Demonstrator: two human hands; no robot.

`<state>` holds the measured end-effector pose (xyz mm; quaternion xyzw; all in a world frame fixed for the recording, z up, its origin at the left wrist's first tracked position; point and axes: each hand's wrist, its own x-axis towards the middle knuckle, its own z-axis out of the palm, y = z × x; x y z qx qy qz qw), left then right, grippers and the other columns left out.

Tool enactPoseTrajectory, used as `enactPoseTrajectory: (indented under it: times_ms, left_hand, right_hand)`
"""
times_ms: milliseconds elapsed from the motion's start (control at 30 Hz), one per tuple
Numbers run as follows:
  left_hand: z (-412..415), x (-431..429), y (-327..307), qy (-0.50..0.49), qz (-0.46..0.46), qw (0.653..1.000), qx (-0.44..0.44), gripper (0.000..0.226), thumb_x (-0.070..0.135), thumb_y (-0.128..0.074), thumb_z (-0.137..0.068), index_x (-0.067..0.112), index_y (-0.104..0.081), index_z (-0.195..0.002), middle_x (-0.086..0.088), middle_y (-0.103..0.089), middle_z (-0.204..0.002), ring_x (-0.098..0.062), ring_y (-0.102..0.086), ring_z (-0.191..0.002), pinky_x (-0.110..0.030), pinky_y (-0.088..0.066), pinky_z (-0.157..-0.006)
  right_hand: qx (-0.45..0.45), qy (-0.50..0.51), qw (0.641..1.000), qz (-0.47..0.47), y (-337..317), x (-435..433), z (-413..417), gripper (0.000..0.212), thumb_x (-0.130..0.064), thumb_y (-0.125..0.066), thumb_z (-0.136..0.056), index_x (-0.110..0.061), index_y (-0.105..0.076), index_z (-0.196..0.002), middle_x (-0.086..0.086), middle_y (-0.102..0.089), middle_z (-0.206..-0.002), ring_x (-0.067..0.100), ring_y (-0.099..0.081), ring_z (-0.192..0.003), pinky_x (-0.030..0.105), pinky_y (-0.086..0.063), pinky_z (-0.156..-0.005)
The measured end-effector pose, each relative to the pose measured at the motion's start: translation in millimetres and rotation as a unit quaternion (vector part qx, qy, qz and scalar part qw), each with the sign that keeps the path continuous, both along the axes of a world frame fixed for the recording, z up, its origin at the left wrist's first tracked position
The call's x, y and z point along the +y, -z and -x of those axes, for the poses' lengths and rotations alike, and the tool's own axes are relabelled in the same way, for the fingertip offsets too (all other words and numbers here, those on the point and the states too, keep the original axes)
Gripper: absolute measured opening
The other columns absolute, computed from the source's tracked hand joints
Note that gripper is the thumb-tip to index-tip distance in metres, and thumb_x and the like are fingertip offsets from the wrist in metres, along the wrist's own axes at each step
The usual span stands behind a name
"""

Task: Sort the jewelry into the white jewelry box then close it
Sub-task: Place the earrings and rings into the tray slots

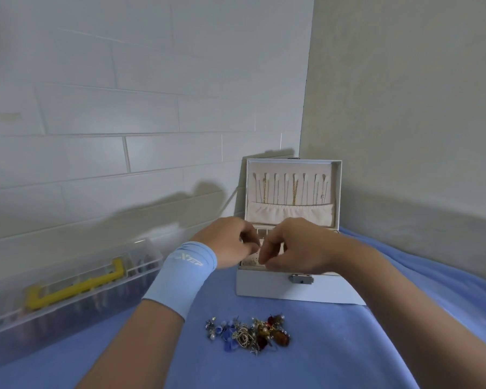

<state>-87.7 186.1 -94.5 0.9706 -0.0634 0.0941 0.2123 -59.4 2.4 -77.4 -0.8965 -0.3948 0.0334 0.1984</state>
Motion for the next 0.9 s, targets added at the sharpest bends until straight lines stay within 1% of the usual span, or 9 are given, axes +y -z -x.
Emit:
enactPoseTrajectory:
  times_ms: [100,233,333,400,467,600,667,767,900]
  left_hand:
    - [18,-2,-1,0.019,-0.024,0.999,0.011,0.01,0.037,-0.065,-0.09,0.035,-0.061,-0.08,0.018,-0.058,-0.081,0.002,-0.053,-0.074,-0.02,-0.038,-0.064]
    - [39,-7,8,0.039,-0.043,0.992,0.111,0.019,0.048,-0.069,-0.082,0.03,-0.063,-0.083,0.015,-0.062,-0.082,-0.006,-0.057,-0.076,-0.026,-0.046,-0.071]
    - [46,-12,17,0.06,-0.071,0.981,0.171,0.029,0.051,-0.075,-0.077,0.025,-0.072,-0.088,0.012,-0.07,-0.085,-0.01,-0.062,-0.078,-0.027,-0.049,-0.075]
    - [48,-15,21,0.078,-0.087,0.975,0.19,0.025,0.048,-0.076,-0.078,0.027,-0.076,-0.092,0.019,-0.071,-0.075,0.0,-0.063,-0.074,-0.021,-0.049,-0.073]
    - [48,-17,21,0.087,-0.093,0.972,0.197,0.019,0.045,-0.076,-0.08,0.03,-0.077,-0.091,0.025,-0.064,-0.061,0.008,-0.056,-0.061,-0.016,-0.046,-0.068]
    - [45,-13,24,0.088,-0.111,0.97,0.196,0.02,0.045,-0.074,-0.082,0.028,-0.078,-0.091,0.02,-0.065,-0.071,0.004,-0.056,-0.065,-0.019,-0.046,-0.069]
    - [43,-10,22,0.09,-0.115,0.97,0.194,0.019,0.043,-0.073,-0.083,0.026,-0.077,-0.092,0.018,-0.067,-0.08,0.002,-0.059,-0.073,-0.021,-0.048,-0.074]
    - [41,-6,21,0.081,-0.026,0.983,0.162,0.024,0.043,-0.077,-0.08,0.027,-0.069,-0.096,0.013,-0.069,-0.089,-0.007,-0.064,-0.083,-0.026,-0.053,-0.08]
    - [41,-6,18,0.079,0.16,0.977,0.114,0.021,0.024,-0.078,-0.084,0.017,-0.063,-0.097,0.005,-0.075,-0.085,-0.009,-0.067,-0.071,-0.026,-0.051,-0.056]
  right_hand:
    - [0.052,-0.026,0.994,0.095,6,-2,17,0.015,-0.015,-0.073,-0.089,-0.026,-0.079,-0.097,-0.012,-0.076,-0.085,0.002,-0.065,-0.054,0.015,-0.052,-0.067]
    - [0.026,-0.021,0.984,0.174,24,1,27,0.023,-0.012,-0.071,-0.089,-0.026,-0.076,-0.107,-0.003,-0.078,-0.096,0.008,-0.067,-0.053,0.022,-0.057,-0.066]
    - [0.019,-0.016,0.979,0.203,34,7,32,0.018,-0.015,-0.069,-0.088,-0.023,-0.077,-0.102,0.001,-0.074,-0.074,0.011,-0.06,-0.048,0.02,-0.049,-0.054]
    - [0.011,-0.009,0.981,0.195,37,9,33,0.015,-0.014,-0.069,-0.087,-0.02,-0.079,-0.098,-0.008,-0.061,-0.049,0.008,-0.051,-0.041,0.019,-0.045,-0.05]
    - [0.015,0.0,0.985,0.171,34,6,30,0.012,-0.014,-0.07,-0.088,-0.018,-0.079,-0.096,-0.013,-0.053,-0.037,0.007,-0.05,-0.038,0.018,-0.045,-0.049]
    - [0.053,0.005,0.99,0.131,24,-7,21,0.007,-0.023,-0.07,-0.09,-0.019,-0.077,-0.089,0.003,-0.071,-0.058,0.015,-0.058,-0.049,0.029,-0.055,-0.058]
    - [0.077,0.001,0.991,0.105,22,-10,18,0.009,-0.022,-0.069,-0.09,-0.019,-0.077,-0.089,0.009,-0.072,-0.063,0.013,-0.058,-0.047,0.025,-0.051,-0.049]
    - [0.1,-0.001,0.994,0.051,19,-10,15,0.011,-0.021,-0.068,-0.091,-0.016,-0.077,-0.087,0.011,-0.07,-0.063,0.016,-0.055,-0.046,0.022,-0.041,-0.042]
    - [0.133,-0.005,0.991,-0.007,17,-11,13,0.013,-0.016,-0.064,-0.095,-0.011,-0.074,-0.088,0.0,-0.072,-0.073,0.014,-0.059,-0.048,0.023,-0.041,-0.041]
